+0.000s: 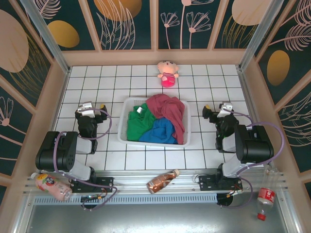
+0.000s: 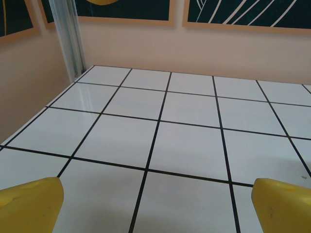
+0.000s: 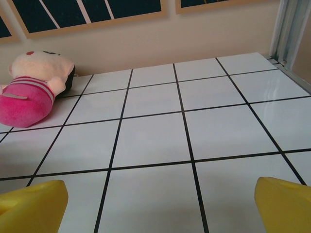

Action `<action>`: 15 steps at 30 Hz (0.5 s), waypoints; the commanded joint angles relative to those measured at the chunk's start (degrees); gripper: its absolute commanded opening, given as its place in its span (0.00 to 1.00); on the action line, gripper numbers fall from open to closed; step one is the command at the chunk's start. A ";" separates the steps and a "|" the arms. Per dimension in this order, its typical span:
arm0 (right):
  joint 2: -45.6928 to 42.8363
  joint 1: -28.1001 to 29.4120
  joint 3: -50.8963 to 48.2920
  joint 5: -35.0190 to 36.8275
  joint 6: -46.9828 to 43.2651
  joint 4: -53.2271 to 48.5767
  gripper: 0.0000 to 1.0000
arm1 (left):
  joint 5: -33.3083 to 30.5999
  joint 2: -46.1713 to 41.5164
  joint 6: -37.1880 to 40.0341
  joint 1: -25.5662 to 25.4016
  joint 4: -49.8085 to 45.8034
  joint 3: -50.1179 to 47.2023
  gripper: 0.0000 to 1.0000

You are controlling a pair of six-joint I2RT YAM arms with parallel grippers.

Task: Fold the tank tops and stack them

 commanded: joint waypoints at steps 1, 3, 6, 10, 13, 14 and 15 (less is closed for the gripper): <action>-0.96 -0.32 -0.05 1.85 1.06 3.10 0.99 | 0.68 -1.48 0.81 0.27 0.83 1.19 0.99; -3.16 -0.50 -1.88 2.14 1.26 5.08 0.99 | 1.62 -5.25 1.17 0.22 -6.46 3.44 0.99; -11.57 -0.44 -0.44 0.14 0.18 -4.66 0.99 | 2.72 -13.69 1.28 0.06 -19.57 7.90 0.99; -22.82 -0.08 3.74 -4.59 1.21 -19.45 0.99 | 7.93 -23.20 -1.79 -0.50 -38.26 16.83 0.99; -28.40 0.95 7.47 -8.85 2.34 -30.78 0.99 | 7.58 -24.40 -2.92 -4.16 -51.99 25.59 0.99; -29.66 1.64 8.64 -9.07 2.69 -33.99 0.99 | 5.49 -24.17 -3.37 -6.14 -55.31 27.98 0.99; -30.82 2.23 10.31 -9.62 3.10 -38.34 0.99 | 4.28 -23.82 -4.58 -8.40 -58.23 30.32 0.99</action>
